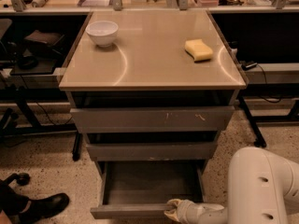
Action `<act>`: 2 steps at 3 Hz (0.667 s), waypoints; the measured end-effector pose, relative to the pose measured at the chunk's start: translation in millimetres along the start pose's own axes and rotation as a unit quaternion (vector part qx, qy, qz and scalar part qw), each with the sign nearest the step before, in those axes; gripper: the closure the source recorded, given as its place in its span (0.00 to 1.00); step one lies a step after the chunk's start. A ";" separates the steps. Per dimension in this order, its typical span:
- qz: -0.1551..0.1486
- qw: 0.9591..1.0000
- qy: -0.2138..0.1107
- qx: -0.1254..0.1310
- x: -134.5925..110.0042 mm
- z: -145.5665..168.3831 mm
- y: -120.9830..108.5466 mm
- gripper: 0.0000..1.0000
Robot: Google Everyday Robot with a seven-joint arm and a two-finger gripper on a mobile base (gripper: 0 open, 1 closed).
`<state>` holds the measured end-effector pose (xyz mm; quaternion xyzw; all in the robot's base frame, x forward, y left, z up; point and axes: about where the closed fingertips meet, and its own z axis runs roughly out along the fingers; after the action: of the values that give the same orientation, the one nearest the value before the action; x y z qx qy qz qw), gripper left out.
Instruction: Open bottom drawer
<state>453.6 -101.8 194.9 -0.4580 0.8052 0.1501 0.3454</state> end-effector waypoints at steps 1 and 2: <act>0.012 1.000 -0.006 0.005 14.3 -10.3 9.2 1.00; 0.012 1.000 -0.006 0.005 9.9 -11.3 8.8 1.00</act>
Offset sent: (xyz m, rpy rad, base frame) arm -0.3750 -0.2452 -0.0669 0.3391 0.0067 -0.4665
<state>438.1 -109.6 195.4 -0.4453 0.8095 0.1528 0.3508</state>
